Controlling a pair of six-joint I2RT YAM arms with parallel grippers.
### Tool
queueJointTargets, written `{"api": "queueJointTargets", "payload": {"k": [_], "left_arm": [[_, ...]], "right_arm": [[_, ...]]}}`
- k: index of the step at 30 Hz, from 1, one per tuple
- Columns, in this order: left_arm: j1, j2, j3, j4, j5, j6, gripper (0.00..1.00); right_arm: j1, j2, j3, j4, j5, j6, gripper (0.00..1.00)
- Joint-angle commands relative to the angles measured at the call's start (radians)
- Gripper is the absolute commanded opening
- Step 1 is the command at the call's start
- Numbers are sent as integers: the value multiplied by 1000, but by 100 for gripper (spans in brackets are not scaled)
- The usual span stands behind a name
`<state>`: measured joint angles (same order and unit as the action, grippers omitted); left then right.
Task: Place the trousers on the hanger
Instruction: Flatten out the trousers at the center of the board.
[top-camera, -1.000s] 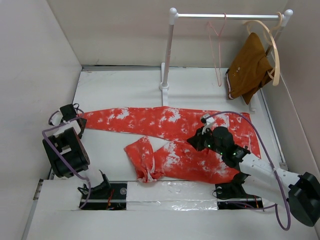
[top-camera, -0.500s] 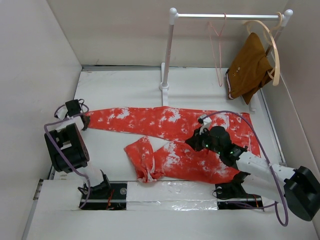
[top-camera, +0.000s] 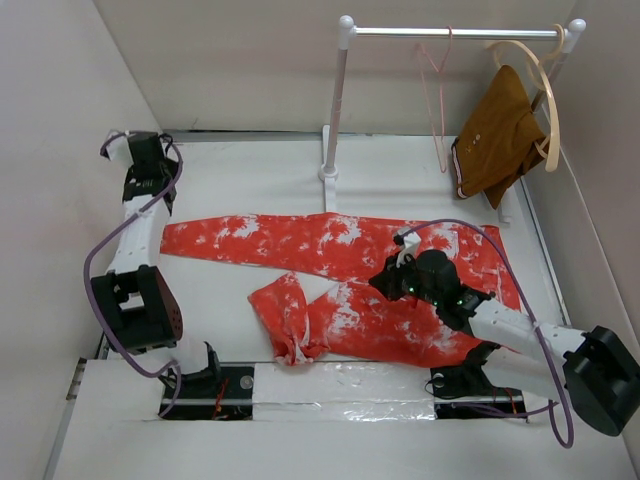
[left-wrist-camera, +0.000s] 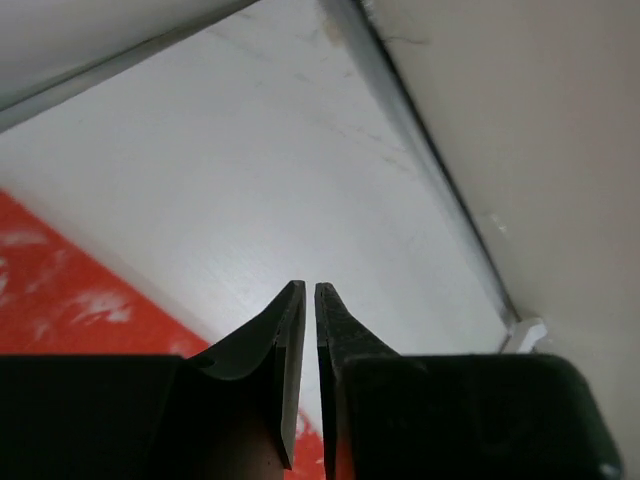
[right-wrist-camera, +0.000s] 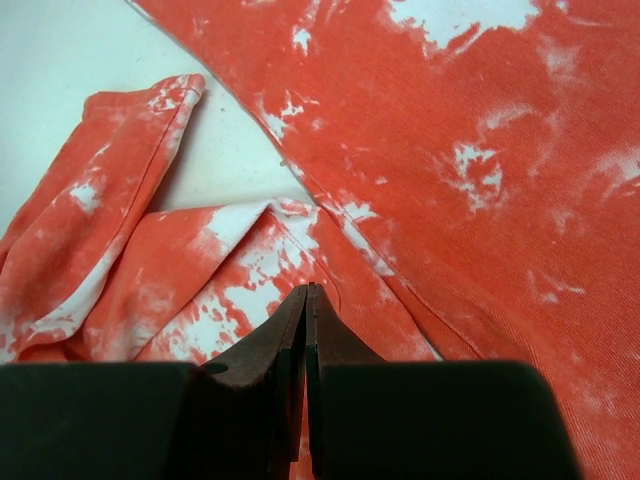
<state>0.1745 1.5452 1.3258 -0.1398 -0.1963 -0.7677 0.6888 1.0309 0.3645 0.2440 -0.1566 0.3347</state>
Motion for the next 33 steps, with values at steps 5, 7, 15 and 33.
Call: {"api": "queueJointTargets", "payload": {"k": [5,7,15,33], "left_arm": [[132,-25,-342,0,-57,-2,31],[166,-20,-425,43,-55,1,36],[187,9,-504,89,-37,-36,40],[187,176,-395,82,-45,-7,0]], "right_arm": [[9,-51,31,32,17,-23,8],[9,-55,28,34,11,-23,9],[9,-54,28,34,-6,-23,8],[9,-32,31,55,-24,-23,8]]}}
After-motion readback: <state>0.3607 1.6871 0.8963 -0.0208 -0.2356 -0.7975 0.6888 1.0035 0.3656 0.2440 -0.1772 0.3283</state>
